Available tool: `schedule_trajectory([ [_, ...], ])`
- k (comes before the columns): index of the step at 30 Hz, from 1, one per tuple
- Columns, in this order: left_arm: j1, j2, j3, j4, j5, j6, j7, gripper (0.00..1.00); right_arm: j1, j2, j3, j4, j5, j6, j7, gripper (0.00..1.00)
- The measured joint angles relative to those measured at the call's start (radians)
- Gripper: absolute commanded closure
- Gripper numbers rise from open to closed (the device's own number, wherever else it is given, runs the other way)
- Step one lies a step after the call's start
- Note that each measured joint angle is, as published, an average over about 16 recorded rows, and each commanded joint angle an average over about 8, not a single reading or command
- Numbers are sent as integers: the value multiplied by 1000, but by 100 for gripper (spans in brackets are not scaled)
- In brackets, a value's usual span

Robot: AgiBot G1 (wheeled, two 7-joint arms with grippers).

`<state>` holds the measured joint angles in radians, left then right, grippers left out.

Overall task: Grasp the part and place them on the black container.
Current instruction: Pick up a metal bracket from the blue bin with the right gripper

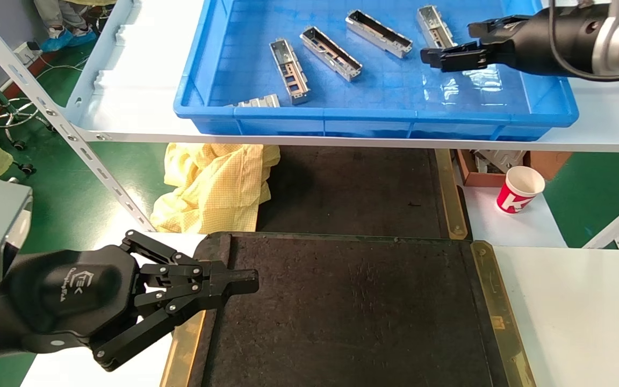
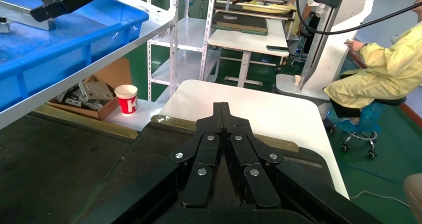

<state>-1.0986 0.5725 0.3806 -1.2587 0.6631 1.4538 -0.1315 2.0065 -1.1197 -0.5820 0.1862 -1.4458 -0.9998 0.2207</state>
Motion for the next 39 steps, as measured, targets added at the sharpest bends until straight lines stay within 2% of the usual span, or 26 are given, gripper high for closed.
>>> schedule_trajectory([
  [2, 0, 0, 0, 0, 0, 0, 0, 100, 5, -12, 0, -25, -1, 11, -10, 94],
  [3, 0, 0, 0, 0, 0, 0, 0, 100, 8, -17, 0, -36, -2, 17, -15, 100],
  [15, 0, 0, 0, 0, 0, 0, 0, 100, 12, -57, 12, -117, 15, 68, -67, 100],
  [36, 0, 0, 0, 0, 0, 0, 0, 100, 6, -77, 28, -154, 36, 111, -145, 100],
  [37, 0, 0, 0, 0, 0, 0, 0, 94, 7, -77, 28, -155, 36, 111, -148, 100],
  [39, 0, 0, 0, 0, 0, 0, 0, 69, 11, -74, 29, -154, 36, 108, -156, 100],
])
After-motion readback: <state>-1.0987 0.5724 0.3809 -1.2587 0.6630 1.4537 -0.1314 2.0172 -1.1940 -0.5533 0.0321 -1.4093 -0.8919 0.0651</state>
